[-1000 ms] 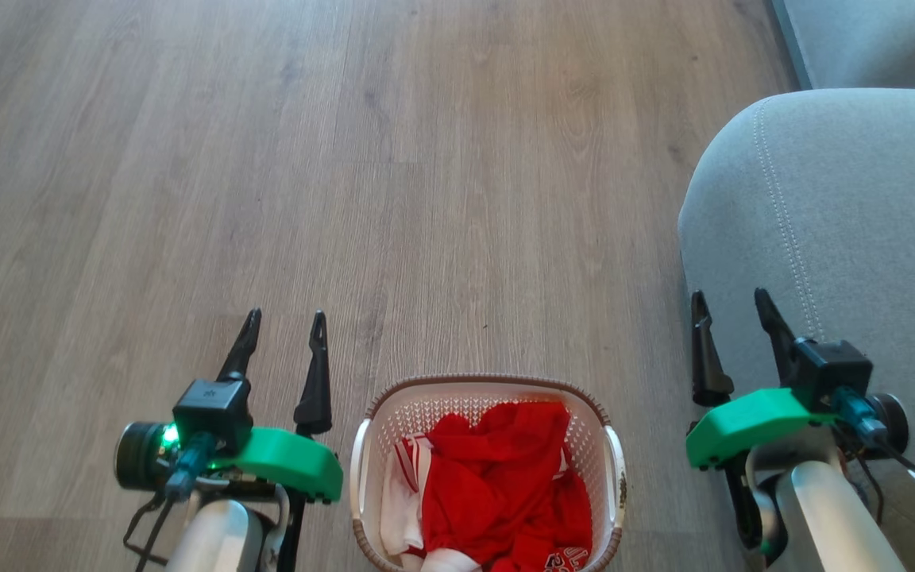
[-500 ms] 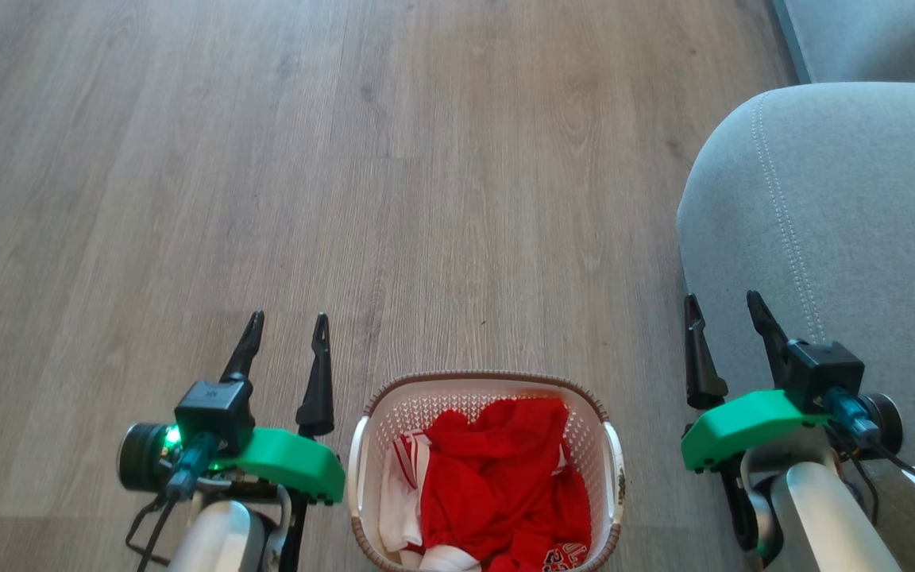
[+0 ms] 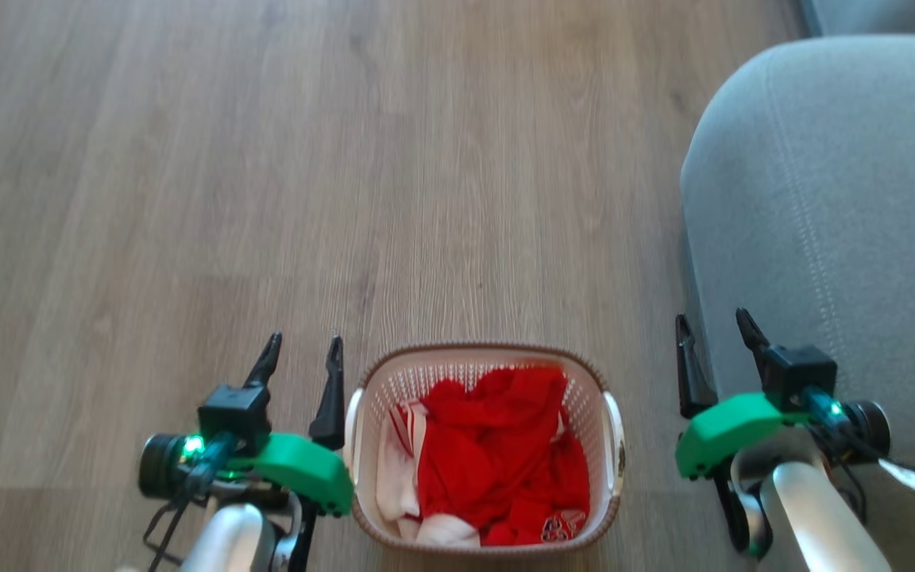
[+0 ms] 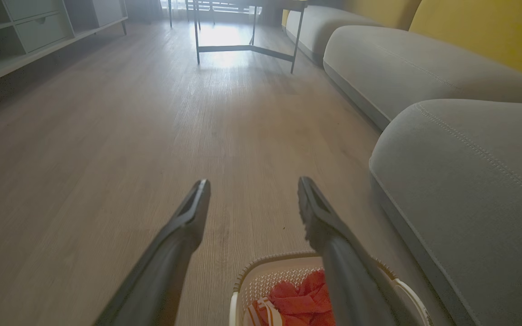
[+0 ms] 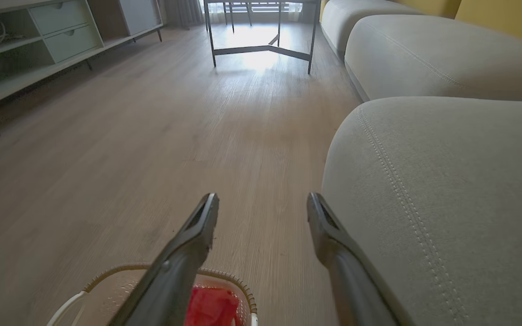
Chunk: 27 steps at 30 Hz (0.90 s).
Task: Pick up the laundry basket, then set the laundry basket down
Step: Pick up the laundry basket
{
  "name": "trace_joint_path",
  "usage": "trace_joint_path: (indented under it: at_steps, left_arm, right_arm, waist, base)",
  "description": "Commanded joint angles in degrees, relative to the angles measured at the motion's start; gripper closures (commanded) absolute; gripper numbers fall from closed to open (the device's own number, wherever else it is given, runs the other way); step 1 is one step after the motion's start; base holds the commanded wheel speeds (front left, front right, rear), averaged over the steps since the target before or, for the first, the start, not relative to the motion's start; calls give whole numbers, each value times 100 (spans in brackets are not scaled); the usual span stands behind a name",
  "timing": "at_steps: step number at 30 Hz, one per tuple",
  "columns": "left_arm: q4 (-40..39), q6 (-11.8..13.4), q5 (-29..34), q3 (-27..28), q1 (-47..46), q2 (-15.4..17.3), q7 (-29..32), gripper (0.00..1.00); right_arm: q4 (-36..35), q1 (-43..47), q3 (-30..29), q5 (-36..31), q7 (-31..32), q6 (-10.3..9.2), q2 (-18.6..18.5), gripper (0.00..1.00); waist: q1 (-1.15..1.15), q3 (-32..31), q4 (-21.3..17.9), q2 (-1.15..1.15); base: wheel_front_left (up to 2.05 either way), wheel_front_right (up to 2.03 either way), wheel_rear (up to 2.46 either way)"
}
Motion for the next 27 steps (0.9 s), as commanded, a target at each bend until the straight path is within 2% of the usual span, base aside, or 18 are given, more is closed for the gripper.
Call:
trace_joint_path:
  at_steps: [1,4,17,27]
  left_arm:
    - [-53,-42,-34,122,-413,-15,-55,0]
    - [354,-71,-67,20,-633,-15,-55,0]
    - [1931,-162,-78,-255,-1849,-15,-55,0]
    - [3260,-438,-448,-799,-2676,-15,-55,0]
  right_arm:
    - [-35,-392,136,-37,-70,35,-50,0]
    - [400,-598,139,116,-70,35,-50,0]
    - [2042,-1812,250,9,-70,35,-50,0]
    - [3190,-2569,810,462,-25,35,-50,0]
  waist:
    - [0,246,-8,0]
    - [0,553,21,0]
    - [0,1887,99,0]
    - [0,2648,177,0]
  base:
    - [0,0,0]
    - [0,0,0]
    - [0,0,0]
    - [0,0,0]
